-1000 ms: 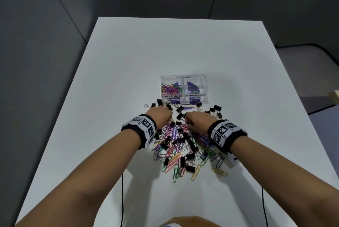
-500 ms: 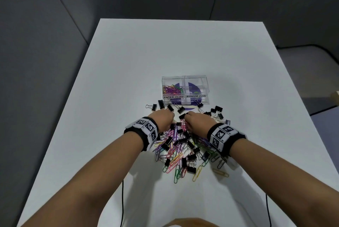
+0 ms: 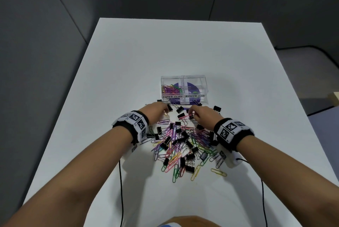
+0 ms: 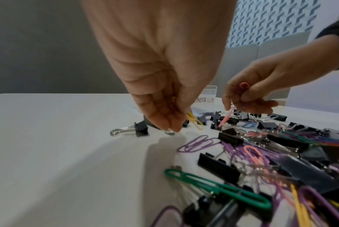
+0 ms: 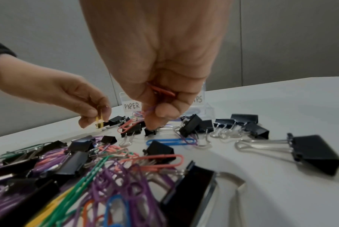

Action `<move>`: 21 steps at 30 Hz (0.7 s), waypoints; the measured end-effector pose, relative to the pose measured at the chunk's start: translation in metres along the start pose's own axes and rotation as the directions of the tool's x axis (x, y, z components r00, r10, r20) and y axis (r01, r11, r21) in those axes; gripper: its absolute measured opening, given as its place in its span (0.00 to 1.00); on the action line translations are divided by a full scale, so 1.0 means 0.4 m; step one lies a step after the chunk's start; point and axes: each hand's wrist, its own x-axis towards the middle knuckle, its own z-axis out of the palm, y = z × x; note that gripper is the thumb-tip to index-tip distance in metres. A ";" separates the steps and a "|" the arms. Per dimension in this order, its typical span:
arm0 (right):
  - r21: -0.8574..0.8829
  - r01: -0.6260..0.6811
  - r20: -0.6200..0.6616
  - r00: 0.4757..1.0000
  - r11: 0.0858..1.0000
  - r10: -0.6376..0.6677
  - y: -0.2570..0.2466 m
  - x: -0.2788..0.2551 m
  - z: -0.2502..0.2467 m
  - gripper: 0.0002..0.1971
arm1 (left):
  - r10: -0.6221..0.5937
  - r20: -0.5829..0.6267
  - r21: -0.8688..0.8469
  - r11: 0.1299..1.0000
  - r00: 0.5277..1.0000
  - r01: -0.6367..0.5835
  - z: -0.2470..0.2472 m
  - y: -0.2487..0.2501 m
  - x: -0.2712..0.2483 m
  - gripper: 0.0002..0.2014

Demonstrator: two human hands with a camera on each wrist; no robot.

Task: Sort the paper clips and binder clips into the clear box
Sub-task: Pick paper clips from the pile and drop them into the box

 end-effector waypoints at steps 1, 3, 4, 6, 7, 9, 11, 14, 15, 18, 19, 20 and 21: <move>0.021 -0.019 -0.013 1.000 1.000 0.020 0.002 0.000 0.002 0.14 | -0.018 0.011 -0.015 1.000 1.000 0.019 -0.003 -0.003 -0.005 0.15; 0.064 -0.046 -0.034 0.998 0.997 0.048 0.004 -0.002 0.004 0.12 | -0.045 0.017 -0.039 0.998 0.999 0.046 -0.001 -0.011 -0.015 0.11; 0.086 -0.051 -0.042 0.998 0.995 0.055 0.003 -0.004 0.004 0.10 | -0.050 0.007 -0.046 0.998 0.999 0.051 0.004 -0.015 -0.019 0.09; 0.109 -0.058 -0.064 0.996 0.992 0.065 0.003 -0.006 0.003 0.09 | -0.073 -0.006 -0.040 0.997 0.997 0.073 0.014 -0.024 -0.027 0.11; 0.095 -0.070 -0.077 0.994 0.993 0.077 0.004 -0.005 0.004 0.11 | -0.088 -0.004 -0.033 0.996 0.996 0.087 0.017 -0.027 -0.030 0.12; 0.030 -0.095 -0.089 0.991 0.995 0.097 0.005 -0.003 0.006 0.15 | -0.102 0.007 -0.030 0.994 0.995 0.102 0.021 -0.026 -0.034 0.10; 0.005 -0.111 -0.083 0.990 0.994 0.111 0.008 0.003 0.010 0.11 | -0.110 0.026 -0.088 0.990 0.994 0.112 0.019 -0.022 -0.034 0.03; 0.054 -0.132 -0.070 0.988 0.990 0.135 0.012 0.011 0.012 0.04 | -0.108 0.067 -0.172 0.978 0.992 0.118 0.014 -0.017 -0.031 0.14; 0.073 -0.133 -0.063 0.988 0.988 0.138 0.013 0.011 0.012 0.03 | -0.100 0.074 -0.170 0.979 0.992 0.112 0.012 -0.017 -0.028 0.19; 0.139 -0.115 -0.036 0.992 0.984 0.121 0.014 0.009 0.009 0.04 | -0.077 0.084 -0.102 0.991 0.993 0.085 0.007 -0.016 -0.020 0.24; 0.161 -0.100 -0.022 0.994 0.982 0.105 0.013 0.007 0.006 0.08 | -0.077 0.082 -0.078 0.994 0.994 0.083 0.006 -0.015 -0.016 0.22; 0.182 -0.090 0.000 0.996 0.979 0.092 0.011 0.004 0.004 0.11 | -0.076 0.072 -0.065 0.995 0.994 0.081 0.005 -0.013 -0.013 0.18; 0.198 -0.075 0.023 0.997 0.977 0.071 0.008 0.002 0.003 0.13 | -0.078 0.061 -0.058 0.995 0.995 0.082 0.004 -0.011 -0.011 0.14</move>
